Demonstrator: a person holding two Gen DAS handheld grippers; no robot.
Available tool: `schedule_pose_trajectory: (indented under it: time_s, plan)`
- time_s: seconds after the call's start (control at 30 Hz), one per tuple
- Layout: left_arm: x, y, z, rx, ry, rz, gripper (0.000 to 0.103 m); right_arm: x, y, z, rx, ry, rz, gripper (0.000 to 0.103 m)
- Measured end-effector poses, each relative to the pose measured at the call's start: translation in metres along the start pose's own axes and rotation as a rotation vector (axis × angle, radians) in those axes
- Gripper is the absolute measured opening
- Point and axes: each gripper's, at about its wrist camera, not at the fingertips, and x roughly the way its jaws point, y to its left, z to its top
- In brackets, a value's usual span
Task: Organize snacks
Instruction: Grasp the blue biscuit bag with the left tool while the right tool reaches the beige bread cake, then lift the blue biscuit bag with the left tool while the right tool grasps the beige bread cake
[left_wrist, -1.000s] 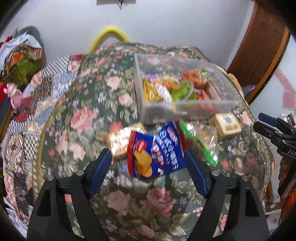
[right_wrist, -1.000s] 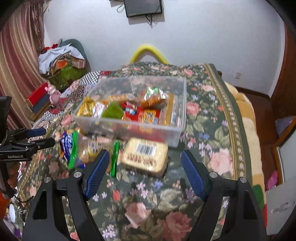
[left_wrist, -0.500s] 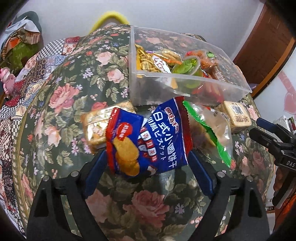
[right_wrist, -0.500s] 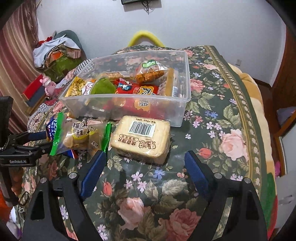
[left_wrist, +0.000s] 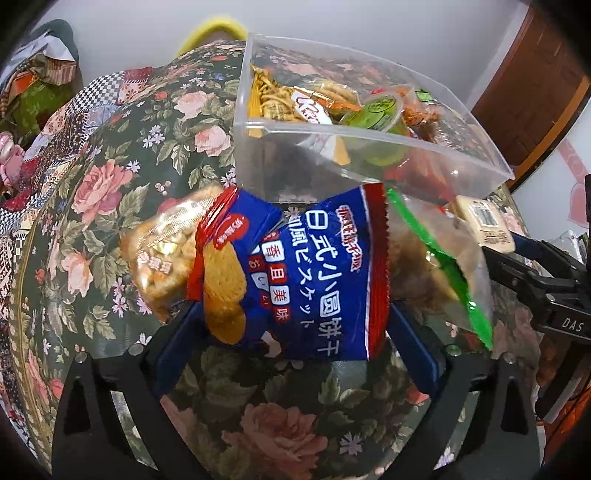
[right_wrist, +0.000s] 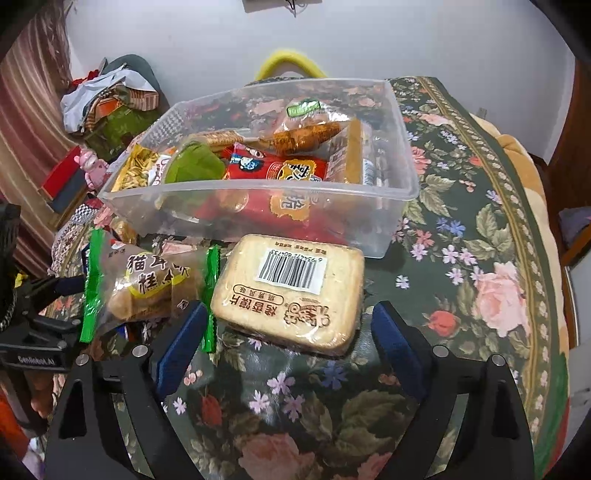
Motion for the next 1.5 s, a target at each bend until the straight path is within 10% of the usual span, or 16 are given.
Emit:
schedule_pose_trajectory:
  time_s: [0.63, 1.5]
  plan:
    - [-0.016, -0.001, -0.012, 0.051, -0.067, -0.003, 0.070, -0.006, -0.009, -0.008, 0.020, -0.030, -0.005, 0.080]
    - [-0.094, -0.008, -0.028, 0.067, -0.162, 0.014, 0.061, -0.066, -0.004, 0.002, -0.004, -0.160, -0.001, 0.080]
